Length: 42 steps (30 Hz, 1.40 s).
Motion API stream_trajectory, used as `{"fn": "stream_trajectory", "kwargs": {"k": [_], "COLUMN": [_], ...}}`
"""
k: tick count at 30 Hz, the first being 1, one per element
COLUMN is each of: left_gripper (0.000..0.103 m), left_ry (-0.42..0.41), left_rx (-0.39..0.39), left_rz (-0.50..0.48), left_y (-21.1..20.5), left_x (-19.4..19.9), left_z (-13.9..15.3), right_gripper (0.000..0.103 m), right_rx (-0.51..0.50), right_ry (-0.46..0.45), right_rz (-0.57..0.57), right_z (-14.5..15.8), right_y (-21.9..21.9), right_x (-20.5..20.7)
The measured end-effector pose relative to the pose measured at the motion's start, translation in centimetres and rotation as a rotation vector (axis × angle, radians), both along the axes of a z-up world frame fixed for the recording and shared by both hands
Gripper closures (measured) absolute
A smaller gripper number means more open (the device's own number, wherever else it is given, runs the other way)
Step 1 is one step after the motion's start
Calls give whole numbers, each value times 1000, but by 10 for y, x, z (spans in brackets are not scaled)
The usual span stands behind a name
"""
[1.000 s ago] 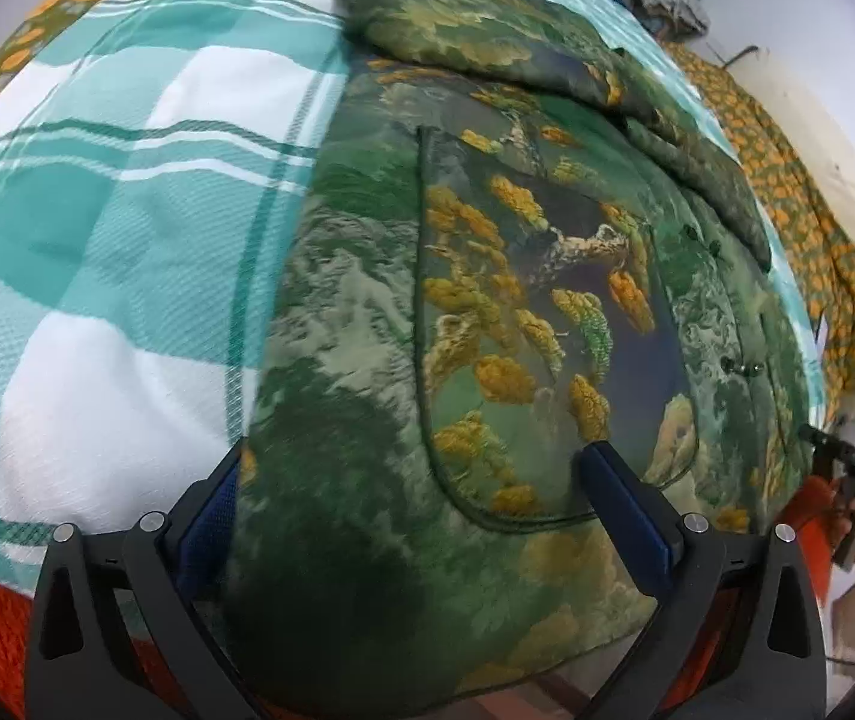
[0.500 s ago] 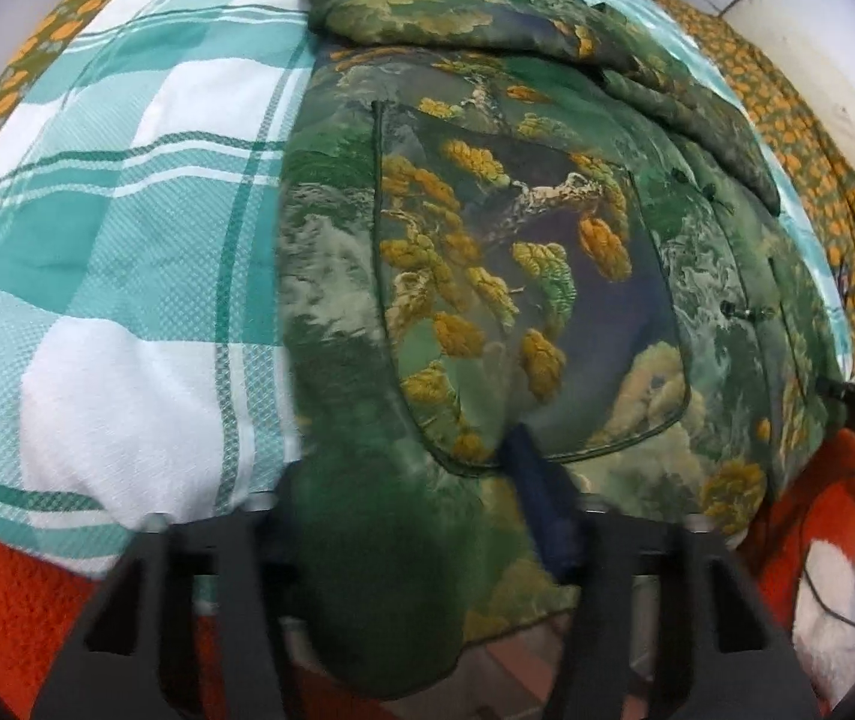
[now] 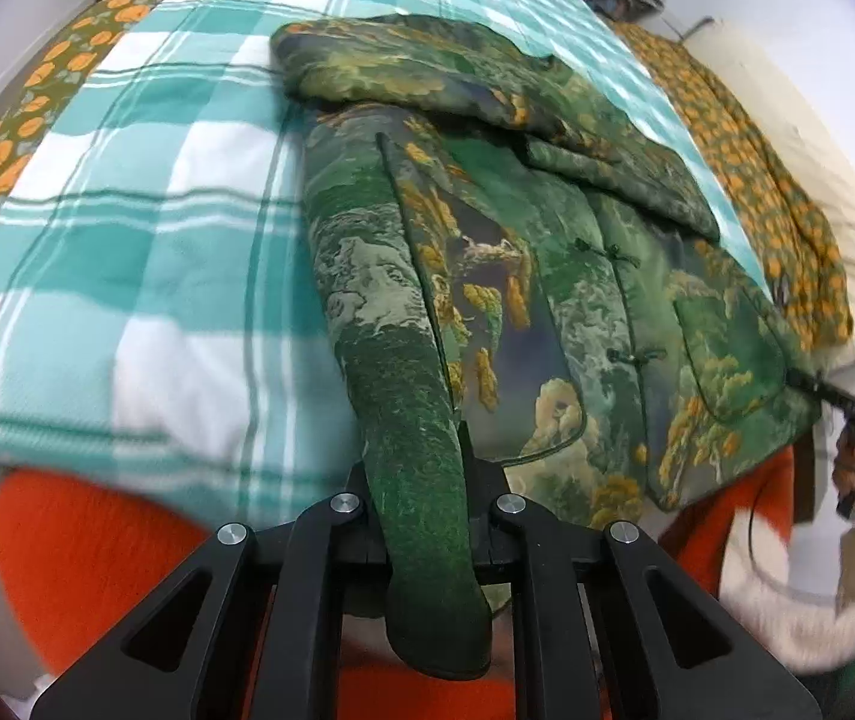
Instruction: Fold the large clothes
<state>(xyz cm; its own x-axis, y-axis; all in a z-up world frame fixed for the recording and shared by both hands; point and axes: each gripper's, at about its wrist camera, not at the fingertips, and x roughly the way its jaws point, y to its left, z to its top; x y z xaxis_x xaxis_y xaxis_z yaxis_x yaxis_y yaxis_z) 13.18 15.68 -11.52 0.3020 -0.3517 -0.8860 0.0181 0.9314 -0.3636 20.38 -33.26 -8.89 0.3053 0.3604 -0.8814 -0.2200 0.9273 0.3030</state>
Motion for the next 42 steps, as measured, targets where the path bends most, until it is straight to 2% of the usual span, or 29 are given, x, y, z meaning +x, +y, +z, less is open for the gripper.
{"fn": "stream_trajectory", "kwargs": {"k": [3,7,9,11,13,15,17,19,21,23,24,26,27,28,29,30,32,33,34,36,37,39,42], "left_gripper": [92,92,92,92,92,92,92,91,87,79,77,73,66,59,57,54,46,33,17,5,4,3,1], "left_ry": [48,106,86,48,-24,-83,-131,-140,-144,-152,-153,-123,-101,-80,-65,-59,-32,-38,-69,-140,-173,-202,-140], "left_rx": [-3,-67,-130,-179,-250,-274,-286,-291,-269,-178,-160,-119,-120,-137,-170,-200,-337,-386,-426,-428,-424,-378,-265], "left_rz": [-33,-65,-58,-21,33,83,147,199,244,265,275,290,297,305,317,327,356,366,391,441,449,415,275], "left_y": [4,13,21,33,50,62,73,81,82,74,71,64,61,62,69,75,94,101,115,135,143,150,131], "left_x": [-28,-58,-61,-51,-27,6,59,107,139,183,192,215,221,224,221,222,220,217,214,205,202,195,197], "left_z": [1,18,41,59,78,86,80,63,45,20,12,-13,-20,-26,-27,-26,-19,-14,-4,17,24,31,16], "right_gripper": [89,89,90,90,90,90,90,90,90,90,90,88,87,83,71,63,35,29,19,18,18,18,18], "right_rx": [58,226,348,424,480,513,518,525,488,437,406,349,318,315,335,398,538,638,681,740,734,636,284], "right_ry": [48,124,140,126,87,36,-17,-60,-98,-112,-115,-100,-71,-43,-14,4,6,11,11,-14,-30,-79,-120], "right_rz": [-20,-89,-135,-164,-191,-207,-226,-245,-272,-297,-317,-350,-378,-394,-418,-450,-489,-518,-531,-548,-542,-503,-335], "right_z": [1,8,19,30,42,50,53,45,28,11,-3,-34,-53,-64,-75,-83,-89,-88,-86,-74,-68,-51,-33], "right_y": [-9,-24,-33,-38,-45,-50,-52,-56,-51,-43,-39,-30,-25,-25,-24,-27,-37,-45,-50,-61,-64,-64,-35], "right_x": [-20,-48,-54,-48,-29,1,39,84,132,164,181,208,220,226,230,234,232,232,231,230,230,228,230]}}
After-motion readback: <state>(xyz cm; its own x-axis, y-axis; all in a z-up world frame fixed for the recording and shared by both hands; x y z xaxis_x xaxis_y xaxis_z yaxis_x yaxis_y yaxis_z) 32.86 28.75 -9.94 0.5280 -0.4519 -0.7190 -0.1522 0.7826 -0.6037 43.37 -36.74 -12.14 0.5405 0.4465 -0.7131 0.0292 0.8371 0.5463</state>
